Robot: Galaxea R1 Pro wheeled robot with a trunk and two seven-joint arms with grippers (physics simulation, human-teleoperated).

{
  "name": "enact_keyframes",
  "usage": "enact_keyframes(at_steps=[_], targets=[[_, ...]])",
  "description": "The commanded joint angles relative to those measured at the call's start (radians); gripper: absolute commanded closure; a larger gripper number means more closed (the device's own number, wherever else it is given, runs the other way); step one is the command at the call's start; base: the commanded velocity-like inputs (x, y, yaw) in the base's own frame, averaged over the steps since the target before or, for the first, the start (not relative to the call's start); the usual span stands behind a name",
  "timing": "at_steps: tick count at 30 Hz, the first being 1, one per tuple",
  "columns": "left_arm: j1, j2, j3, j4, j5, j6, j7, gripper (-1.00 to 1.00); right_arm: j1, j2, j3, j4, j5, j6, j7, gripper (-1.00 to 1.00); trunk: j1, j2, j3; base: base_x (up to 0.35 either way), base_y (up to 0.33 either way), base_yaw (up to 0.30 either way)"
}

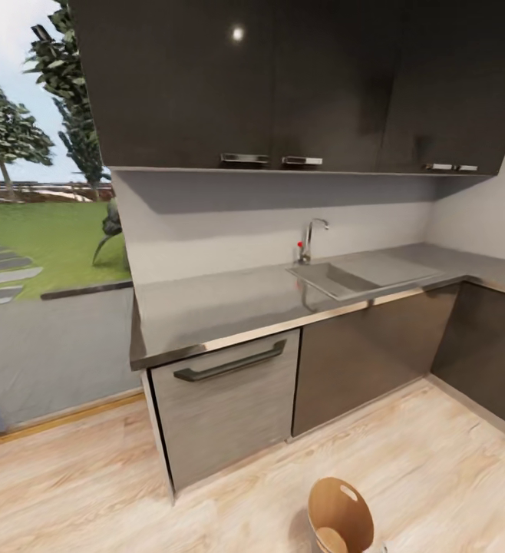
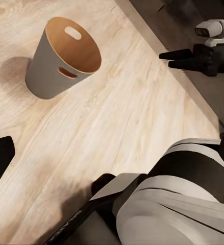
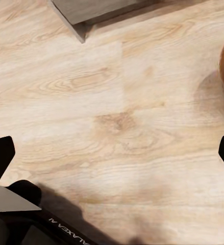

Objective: Put the three can of soda from the living room inside the tash can in the kitchen.

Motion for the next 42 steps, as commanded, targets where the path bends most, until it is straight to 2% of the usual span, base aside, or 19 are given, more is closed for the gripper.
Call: enact_keyframes(at_steps=[1,15,28,32,42], targets=[[0.0,0.0,0.0,0.0,0.0,0.0,0.0,-1.0,0.0,0.0,0.0,0.0,0.0,0.0,0.0,-1.0,0.0,0.0,0.0,0.317,-0.174,0.175],[0.0,0.0,0.0,0.001,0.0,0.0,0.0,-1.0,0.0,0.0,0.0,0.002,0.002,0.0,-0.002,-1.0,0.0,0.0,0.0,0.335,-0.072,0.227],[0.0,-0.001,0.0,0.001,0.0,-0.002,0.002,-1.0,0.0,0.0,0.0,0.002,0.001,-0.002,-0.003,-1.0,0.0,0.0,0.0,0.26,-0.236,0.04],[0.0,-0.001,-0.002,0.001,-0.001,-0.001,0.003,-1.0,0.0,0.0,0.0,0.002,0.001,-0.002,-0.004,-1.0,0.0,0.0,0.0,0.14,-0.219,0.001],[0.0,-0.001,-0.003,0.001,-0.002,0.0,0.003,-1.0,0.0,0.0,-0.002,0.003,0.001,-0.004,-0.005,-1.0,0.0,0.0,0.0,0.011,-0.018,0.0]])
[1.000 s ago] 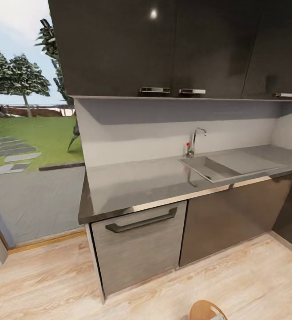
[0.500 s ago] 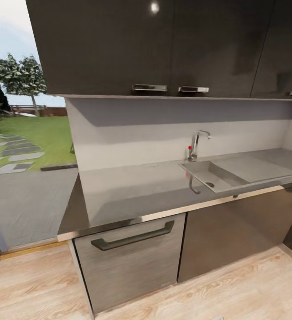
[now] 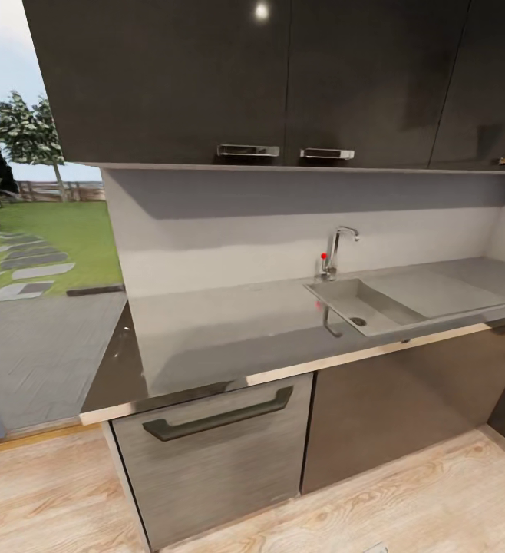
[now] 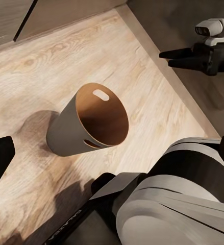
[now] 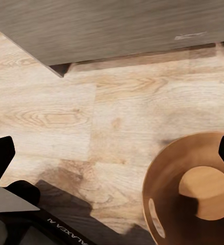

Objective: Put the three can of soda from the living room inside the tash can in the kitchen.

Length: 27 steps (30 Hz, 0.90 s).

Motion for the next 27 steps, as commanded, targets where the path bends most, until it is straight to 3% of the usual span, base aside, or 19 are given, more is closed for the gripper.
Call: enact_keyframes(at_steps=[1,15,27], targets=[[0.0,0.0,0.0,0.0,0.0,0.0,0.0,-1.0,0.0,0.0,0.0,0.0,0.0,0.0,0.0,-1.0,0.0,0.0,0.0,0.0,0.0,0.0],[0.0,0.0,0.0,0.0,0.0,-0.003,0.0,-1.0,0.0,0.0,0.0,0.0,0.0,0.0,-0.001,-1.0,0.0,0.0,0.0,-0.001,-0.003,0.0],[0.0,0.0,0.001,0.0,0.0,-0.002,0.0,-1.0,0.0,0.0,0.0,0.0,0.0,0.0,-0.001,-1.0,0.0,0.0,0.0,-0.111,-0.102,0.0]])
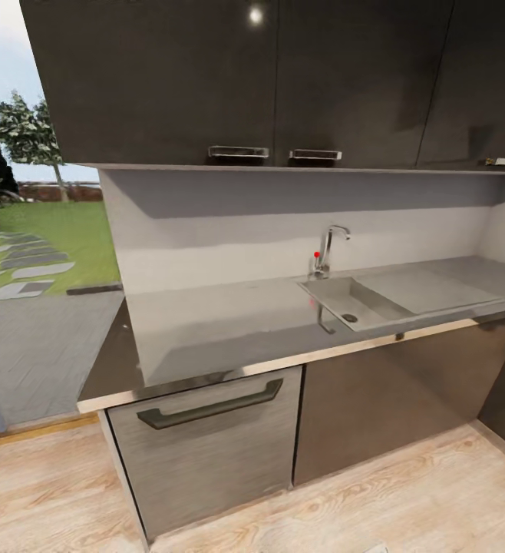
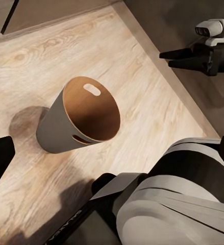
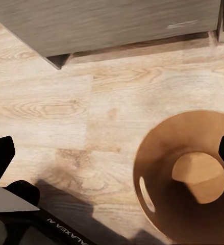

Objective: Put the three can of soda from the living room inside the tash can in the kitchen.

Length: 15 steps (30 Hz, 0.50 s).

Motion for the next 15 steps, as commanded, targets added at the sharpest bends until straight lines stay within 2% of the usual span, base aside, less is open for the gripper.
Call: enact_keyframes(at_steps=[1,5,15], targets=[[0.0,0.0,0.001,0.0,0.0,0.0,0.0,-1.0,0.0,0.0,0.0,0.0,0.0,0.0,0.0,-1.0,0.0,0.0,0.0,-0.029,-0.027,0.0],[0.0,0.0,0.001,0.0,0.0,-0.001,-0.001,-1.0,0.0,0.0,0.0,0.0,0.0,0.0,0.0,-1.0,0.0,0.0,0.0,-0.029,-0.029,0.0],[0.0,0.0,0.002,0.0,0.0,-0.001,-0.001,-1.0,0.0,0.0,0.0,0.0,0.0,0.0,0.0,-1.0,0.0,0.0,0.0,-0.083,-0.101,0.0]])
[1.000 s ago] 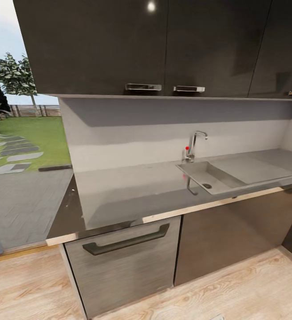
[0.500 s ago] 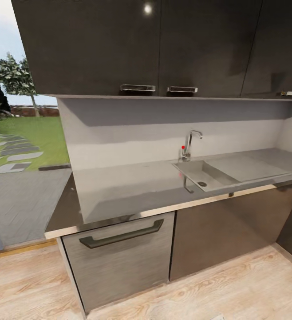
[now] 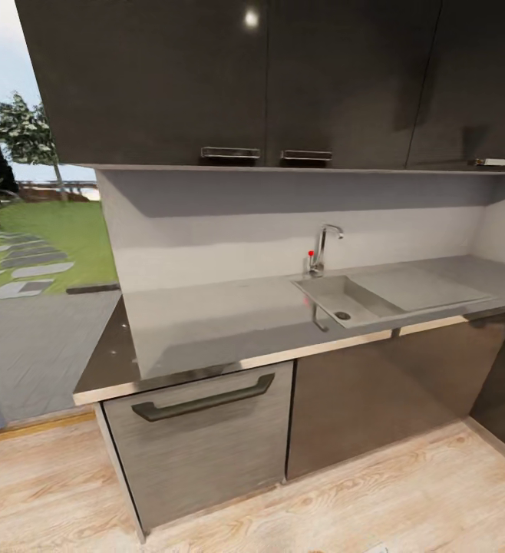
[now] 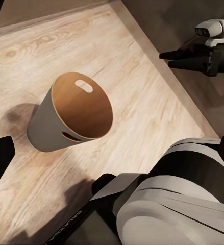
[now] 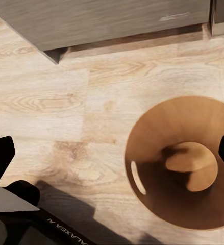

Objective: Put the three can of soda from the living room inside the tash can in the kitchen.

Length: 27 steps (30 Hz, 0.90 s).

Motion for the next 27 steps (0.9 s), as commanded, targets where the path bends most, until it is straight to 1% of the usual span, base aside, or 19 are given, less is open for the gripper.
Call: enact_keyframes(at_steps=[1,12,27], targets=[[0.0,0.0,0.0,0.0,0.0,0.0,0.0,-1.0,0.0,0.0,0.0,0.0,0.0,0.0,0.0,-1.0,0.0,0.0,0.0,-0.023,-0.032,0.0],[0.0,0.0,0.0,0.0,0.0,0.0,0.0,-1.0,0.0,0.0,0.0,0.0,0.0,0.0,0.0,-1.0,0.0,0.0,0.0,-0.052,-0.008,0.0],[0.0,0.0,0.0,0.0,0.0,0.001,0.0,-1.0,0.0,0.0,0.0,0.0,0.0,-0.001,-0.001,-1.0,0.0,0.0,0.0,-0.008,0.0,0.0]])
